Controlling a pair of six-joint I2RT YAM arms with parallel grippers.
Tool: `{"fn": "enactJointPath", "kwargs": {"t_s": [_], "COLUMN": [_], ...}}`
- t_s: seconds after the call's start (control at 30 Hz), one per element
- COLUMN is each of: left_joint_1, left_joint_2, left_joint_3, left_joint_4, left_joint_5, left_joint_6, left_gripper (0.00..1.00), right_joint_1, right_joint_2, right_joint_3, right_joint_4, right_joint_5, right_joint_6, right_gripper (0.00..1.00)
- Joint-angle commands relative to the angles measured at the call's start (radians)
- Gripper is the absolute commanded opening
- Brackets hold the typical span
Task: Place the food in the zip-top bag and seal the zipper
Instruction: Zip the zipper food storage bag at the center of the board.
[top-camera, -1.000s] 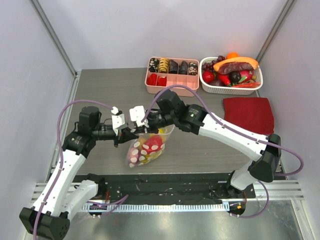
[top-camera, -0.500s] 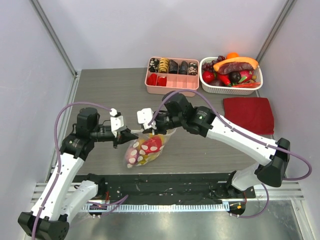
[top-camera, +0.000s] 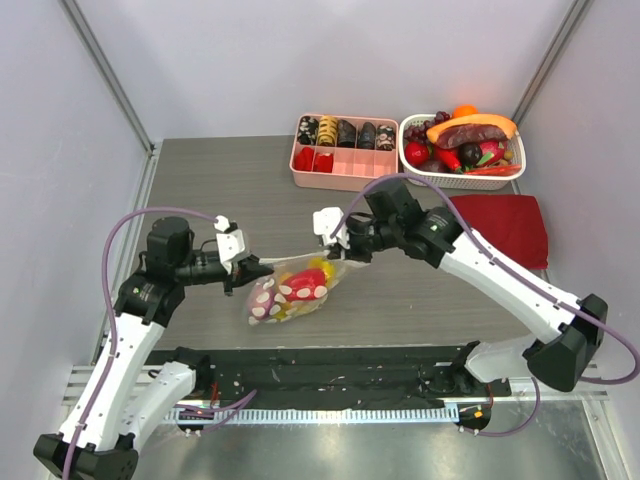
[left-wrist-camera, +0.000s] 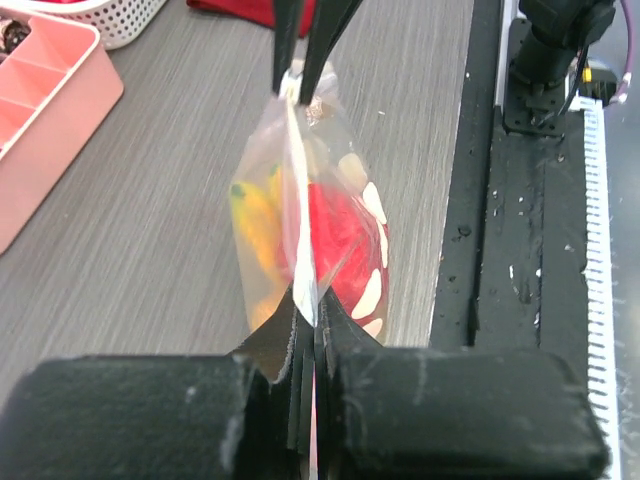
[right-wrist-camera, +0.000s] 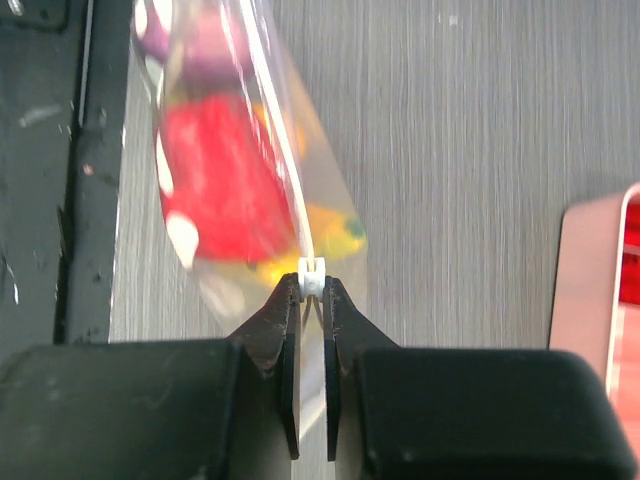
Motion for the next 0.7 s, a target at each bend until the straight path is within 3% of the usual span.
{"fn": "enactJointPath", "kwargs": {"t_s": [0.0,0.43,0.67], "left_joint_1": [0.003,0.032,0.035], "left_joint_2": [-0.033,0.004,0.046], "left_joint_3": [0.036,0.031,0.045], "left_joint_4": [0.085,0.175,0.173], "left_joint_5": [-0.013,-0.117,-0.135], "left_joint_6": [-0.082,-0.164,-0.156], "left_gripper": [0.00,0.00,0.00], "right_joint_1": [-0.085,-0.239,-0.250], "right_joint_2": [-0.074,-0.195,-0.237], "right_joint_3": [-0.063,-0.173,-0.184], "right_joint_4": [-0.147,-0.316,-0.394], "right_joint_5": [0.086,0.112,0.110], "right_joint_6": [-0.086,-0.235,-0.276], "right_gripper": [0.01,0.01,0.01]}}
